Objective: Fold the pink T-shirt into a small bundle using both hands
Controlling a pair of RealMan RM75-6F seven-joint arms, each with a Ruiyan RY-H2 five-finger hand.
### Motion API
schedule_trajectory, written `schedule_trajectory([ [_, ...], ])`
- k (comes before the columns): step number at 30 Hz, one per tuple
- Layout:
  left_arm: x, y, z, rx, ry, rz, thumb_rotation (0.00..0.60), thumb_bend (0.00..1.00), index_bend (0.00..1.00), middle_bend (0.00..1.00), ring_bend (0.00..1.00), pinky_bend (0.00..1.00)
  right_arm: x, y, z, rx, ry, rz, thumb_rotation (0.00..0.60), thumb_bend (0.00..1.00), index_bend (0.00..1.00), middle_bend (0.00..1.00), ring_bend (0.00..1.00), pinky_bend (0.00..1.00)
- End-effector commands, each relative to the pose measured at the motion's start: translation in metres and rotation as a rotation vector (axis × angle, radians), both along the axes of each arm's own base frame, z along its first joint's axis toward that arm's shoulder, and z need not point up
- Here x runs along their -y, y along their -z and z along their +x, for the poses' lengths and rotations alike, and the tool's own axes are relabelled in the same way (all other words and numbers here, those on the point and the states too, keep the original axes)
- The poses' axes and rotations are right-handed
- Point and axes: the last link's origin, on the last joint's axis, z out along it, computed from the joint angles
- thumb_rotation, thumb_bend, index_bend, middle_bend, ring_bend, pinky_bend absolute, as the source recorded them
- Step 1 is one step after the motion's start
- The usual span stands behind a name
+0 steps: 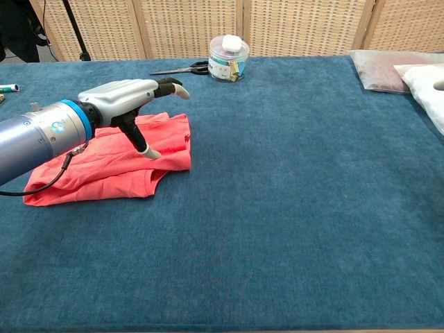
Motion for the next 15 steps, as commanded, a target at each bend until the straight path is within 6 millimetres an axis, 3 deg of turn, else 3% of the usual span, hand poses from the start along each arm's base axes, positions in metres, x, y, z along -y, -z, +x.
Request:
schedule_trajectory([
  [1, 0.0083, -0.0009, 0.0012, -0.007, 0.028, -0.030, 0.600, 0.09, 0.00, 0.00, 0.00, 0.00, 0.0001, 0.0009, -0.0004, -0.002, 0.002, 0.003, 0.600, 0.00, 0.00, 0.00, 0.00, 0.00],
  [11, 0.0176, -0.0025, -0.0007, -0.037, 0.057, -0.060, 0.600, 0.09, 0.00, 0.00, 0.00, 0.00, -0.0005, 0.0020, -0.0002, -0.006, 0.003, 0.006, 0.600, 0.00, 0.00, 0.00, 0.00, 0.00],
  [15, 0.0120, -0.0098, 0.0021, 0.007, 0.045, -0.011, 0.600, 0.09, 0.00, 0.00, 0.00, 0.00, -0.0005, 0.0019, -0.0002, -0.005, 0.003, 0.005, 0.600, 0.00, 0.00, 0.00, 0.00, 0.00],
])
